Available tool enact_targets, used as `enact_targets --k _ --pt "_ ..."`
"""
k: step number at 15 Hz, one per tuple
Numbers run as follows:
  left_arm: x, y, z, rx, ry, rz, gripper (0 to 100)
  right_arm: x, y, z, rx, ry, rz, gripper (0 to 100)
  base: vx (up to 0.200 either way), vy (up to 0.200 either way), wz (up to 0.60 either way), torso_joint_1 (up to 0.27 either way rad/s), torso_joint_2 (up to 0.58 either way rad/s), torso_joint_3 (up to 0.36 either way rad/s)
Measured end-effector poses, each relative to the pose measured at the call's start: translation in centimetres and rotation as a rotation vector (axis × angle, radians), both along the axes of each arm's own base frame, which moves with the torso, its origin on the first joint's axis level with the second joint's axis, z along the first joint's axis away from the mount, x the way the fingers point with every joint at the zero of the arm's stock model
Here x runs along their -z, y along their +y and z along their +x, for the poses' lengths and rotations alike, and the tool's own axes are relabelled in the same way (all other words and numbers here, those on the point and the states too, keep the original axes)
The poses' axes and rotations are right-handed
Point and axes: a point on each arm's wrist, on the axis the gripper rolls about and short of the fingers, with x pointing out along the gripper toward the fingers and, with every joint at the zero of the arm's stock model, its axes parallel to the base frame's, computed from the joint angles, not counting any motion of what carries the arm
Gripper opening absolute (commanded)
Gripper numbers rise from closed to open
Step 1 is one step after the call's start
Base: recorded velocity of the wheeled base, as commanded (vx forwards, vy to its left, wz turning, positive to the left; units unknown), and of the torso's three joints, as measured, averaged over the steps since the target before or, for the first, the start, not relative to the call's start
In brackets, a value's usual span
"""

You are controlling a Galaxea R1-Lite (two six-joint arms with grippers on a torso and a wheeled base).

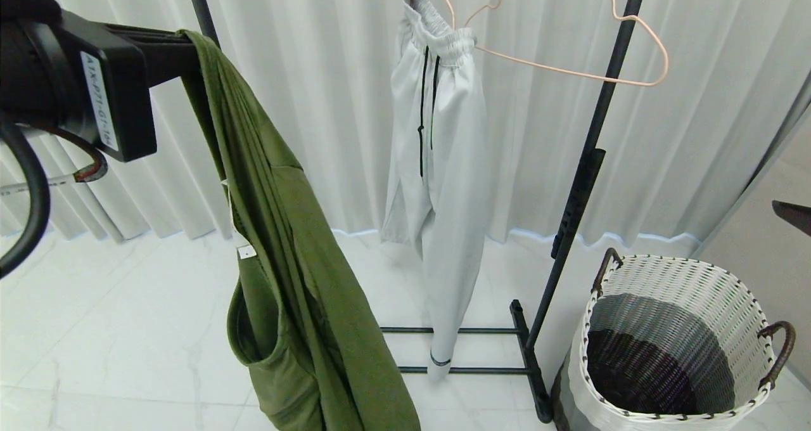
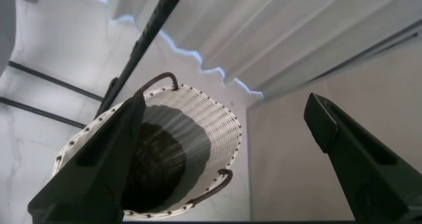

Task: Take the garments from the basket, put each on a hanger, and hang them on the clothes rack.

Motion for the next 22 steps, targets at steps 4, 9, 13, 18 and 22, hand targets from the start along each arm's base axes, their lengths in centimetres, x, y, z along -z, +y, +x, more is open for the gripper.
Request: enact_targets --k 4,9,13,18,22 --pt "0.0 0.0 0.0 0.001 0.000 0.000 0 -0.2 0.0 0.4 0.009 -0.019 0.014 100 0.000 0.000 0.00 0.000 0.00 0.000" --pt "0.1 0.0 0.0 0.002 0.003 0.002 0 -0.1 0.1 0.8 0.012 -0.014 0.055 100 0.000 0.000 0.00 0.019 -0.07 -0.087" --pt "0.7 -0.1 0.1 0.003 0.019 0.015 0 -0.1 0.2 0.9 0.014 -0.011 0.075 100 0.000 0.000 0.00 0.096 -0.45 -0.307" --pt "1.5 -0.2 0.1 0.008 0.017 0.084 0 -0.1 0.2 0.9 -0.004 -0.010 0.089 100 0.000 0.000 0.00 0.145 -0.45 -0.311" --pt "2.0 0.0 -0.1 0.010 -0.040 0.129 0 -0.4 0.5 1.5 -0.014 -0.045 0.127 100 0.000 0.000 0.00 0.172 -0.48 -0.303"
